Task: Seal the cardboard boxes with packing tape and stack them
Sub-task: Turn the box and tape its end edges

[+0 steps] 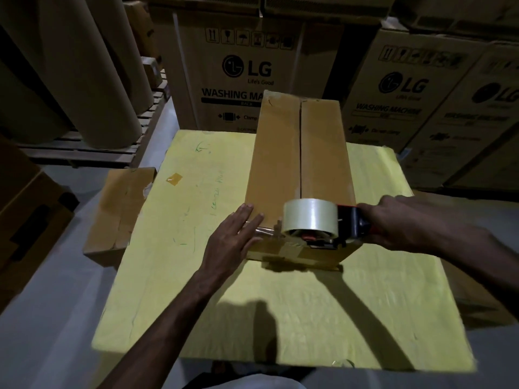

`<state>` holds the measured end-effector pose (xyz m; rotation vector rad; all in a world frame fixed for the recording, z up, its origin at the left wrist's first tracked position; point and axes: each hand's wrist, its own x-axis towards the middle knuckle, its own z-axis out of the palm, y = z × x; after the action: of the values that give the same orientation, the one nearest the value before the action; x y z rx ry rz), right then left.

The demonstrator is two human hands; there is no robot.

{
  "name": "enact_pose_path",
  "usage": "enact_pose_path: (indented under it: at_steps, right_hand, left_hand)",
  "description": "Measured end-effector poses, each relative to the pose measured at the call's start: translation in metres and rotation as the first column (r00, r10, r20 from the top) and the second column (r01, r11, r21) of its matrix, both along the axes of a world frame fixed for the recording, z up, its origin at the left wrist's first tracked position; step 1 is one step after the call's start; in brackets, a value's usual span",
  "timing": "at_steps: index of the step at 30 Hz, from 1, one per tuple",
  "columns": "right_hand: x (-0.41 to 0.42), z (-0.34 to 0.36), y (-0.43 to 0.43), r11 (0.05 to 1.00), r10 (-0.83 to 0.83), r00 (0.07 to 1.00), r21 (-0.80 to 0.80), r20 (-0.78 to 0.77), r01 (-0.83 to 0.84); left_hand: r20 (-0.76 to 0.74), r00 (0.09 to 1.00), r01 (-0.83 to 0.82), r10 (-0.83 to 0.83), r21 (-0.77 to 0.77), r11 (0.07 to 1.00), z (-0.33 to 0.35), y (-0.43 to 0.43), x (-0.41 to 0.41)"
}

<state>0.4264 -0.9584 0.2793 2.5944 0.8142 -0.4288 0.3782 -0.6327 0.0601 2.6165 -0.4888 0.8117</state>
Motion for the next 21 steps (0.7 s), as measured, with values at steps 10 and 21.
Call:
enact_pose_path:
  at_steps: [10, 21]
  right_hand:
    - [-0.016, 0.041, 0.035, 0.985, 0.161, 0.987, -0.056, -0.020, -0.162]
    - [-0.016, 0.031, 0.050, 0.998, -0.048, 0.998, -0.031, -0.037, 0.047]
  left_hand:
    - [0.039, 0.999, 0.031, -0.029, -0.037, 0.999, -0.003, 0.001, 0.002]
    - [0.158, 0.985, 0.059, -0.066, 0.053, 0.997, -0.005, 0.013, 0.010]
